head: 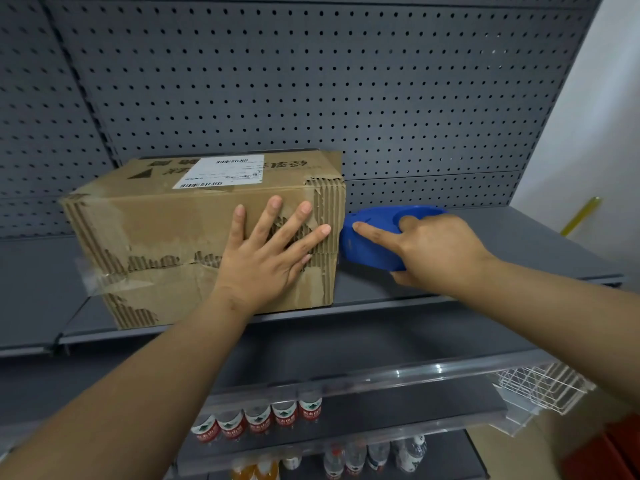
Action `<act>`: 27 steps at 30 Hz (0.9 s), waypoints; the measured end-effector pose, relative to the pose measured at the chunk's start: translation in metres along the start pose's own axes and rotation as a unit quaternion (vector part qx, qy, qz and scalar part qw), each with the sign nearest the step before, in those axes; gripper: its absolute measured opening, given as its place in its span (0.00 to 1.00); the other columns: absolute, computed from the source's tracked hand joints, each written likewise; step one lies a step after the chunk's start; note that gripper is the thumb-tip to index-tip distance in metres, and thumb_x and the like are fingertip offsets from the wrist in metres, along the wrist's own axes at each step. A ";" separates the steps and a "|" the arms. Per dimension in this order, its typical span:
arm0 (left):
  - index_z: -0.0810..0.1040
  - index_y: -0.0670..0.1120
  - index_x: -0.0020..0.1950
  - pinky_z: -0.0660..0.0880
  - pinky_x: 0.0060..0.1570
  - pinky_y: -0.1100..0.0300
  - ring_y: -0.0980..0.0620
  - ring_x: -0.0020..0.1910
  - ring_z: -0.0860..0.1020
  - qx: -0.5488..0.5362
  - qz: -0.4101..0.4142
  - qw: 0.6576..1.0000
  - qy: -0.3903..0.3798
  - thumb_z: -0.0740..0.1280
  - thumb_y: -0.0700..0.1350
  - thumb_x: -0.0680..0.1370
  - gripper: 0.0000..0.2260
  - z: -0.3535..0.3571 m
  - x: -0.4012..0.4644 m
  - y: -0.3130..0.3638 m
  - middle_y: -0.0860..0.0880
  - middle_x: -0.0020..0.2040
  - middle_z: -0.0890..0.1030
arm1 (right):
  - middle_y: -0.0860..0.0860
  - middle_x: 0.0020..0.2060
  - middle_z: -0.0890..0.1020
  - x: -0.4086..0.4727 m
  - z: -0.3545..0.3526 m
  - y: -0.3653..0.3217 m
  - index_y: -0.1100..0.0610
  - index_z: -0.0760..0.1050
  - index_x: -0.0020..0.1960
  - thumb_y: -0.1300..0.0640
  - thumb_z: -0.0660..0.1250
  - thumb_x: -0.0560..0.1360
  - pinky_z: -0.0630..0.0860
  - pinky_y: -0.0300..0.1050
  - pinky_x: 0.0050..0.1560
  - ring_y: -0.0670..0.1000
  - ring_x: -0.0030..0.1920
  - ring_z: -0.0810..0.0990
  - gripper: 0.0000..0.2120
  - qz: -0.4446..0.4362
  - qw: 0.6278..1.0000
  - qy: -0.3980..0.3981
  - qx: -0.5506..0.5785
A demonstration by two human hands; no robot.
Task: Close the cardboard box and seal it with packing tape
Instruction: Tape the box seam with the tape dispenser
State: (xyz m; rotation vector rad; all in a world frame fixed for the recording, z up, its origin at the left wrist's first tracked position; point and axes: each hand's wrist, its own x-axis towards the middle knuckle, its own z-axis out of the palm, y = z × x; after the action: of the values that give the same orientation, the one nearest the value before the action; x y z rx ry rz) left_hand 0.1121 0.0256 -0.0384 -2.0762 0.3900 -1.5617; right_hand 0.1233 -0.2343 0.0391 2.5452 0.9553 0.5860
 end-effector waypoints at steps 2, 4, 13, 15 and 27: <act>0.58 0.60 0.74 0.43 0.70 0.40 0.44 0.76 0.43 -0.002 0.002 1.000 -0.006 0.56 0.58 0.79 0.23 0.000 -0.001 0.000 0.51 0.78 0.47 | 0.54 0.28 0.72 0.003 0.004 0.001 0.44 0.68 0.69 0.45 0.76 0.57 0.46 0.34 0.26 0.52 0.22 0.60 0.42 -0.022 1.000 0.012 0.011; 0.58 0.61 0.74 0.42 0.70 0.40 0.44 0.76 0.43 0.001 0.005 1.000 -0.006 0.56 0.58 0.79 0.23 0.000 -0.001 0.000 0.51 0.78 0.46 | 0.54 0.27 0.72 0.003 0.012 0.001 0.44 0.70 0.68 0.45 0.77 0.54 0.45 0.33 0.26 0.52 0.22 0.58 0.42 -0.038 0.999 0.022 0.018; 0.58 0.61 0.74 0.42 0.70 0.40 0.44 0.76 0.45 0.001 0.001 1.000 -0.004 0.56 0.58 0.79 0.23 0.002 -0.001 0.000 0.51 0.78 0.48 | 0.55 0.45 0.78 0.006 0.005 0.010 0.40 0.51 0.75 0.43 0.67 0.69 0.66 0.43 0.29 0.54 0.31 0.70 0.39 -0.020 0.999 0.025 -0.009; 0.58 0.61 0.74 0.42 0.70 0.41 0.44 0.76 0.45 0.001 0.000 1.000 -0.004 0.56 0.58 0.79 0.23 0.002 -0.001 0.000 0.51 0.78 0.48 | 0.55 0.47 0.78 0.009 0.006 0.009 0.40 0.50 0.75 0.42 0.67 0.70 0.65 0.43 0.30 0.54 0.33 0.72 0.39 -0.026 0.999 0.017 -0.022; 0.57 0.61 0.74 0.43 0.70 0.41 0.44 0.76 0.43 -0.002 0.006 1.000 -0.017 0.56 0.58 0.79 0.23 0.001 0.001 0.000 0.52 0.78 0.46 | 0.51 0.40 0.70 0.010 -0.009 0.014 0.39 0.50 0.75 0.42 0.66 0.70 0.50 0.40 0.26 0.51 0.35 0.66 0.39 -0.058 0.998 -0.010 -0.036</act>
State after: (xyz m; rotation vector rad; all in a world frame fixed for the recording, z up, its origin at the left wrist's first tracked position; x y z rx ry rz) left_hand 0.1131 0.0254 -0.0378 -2.0974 0.3913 -1.5173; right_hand 0.1330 -0.2353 0.0560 2.4096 1.0490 0.5507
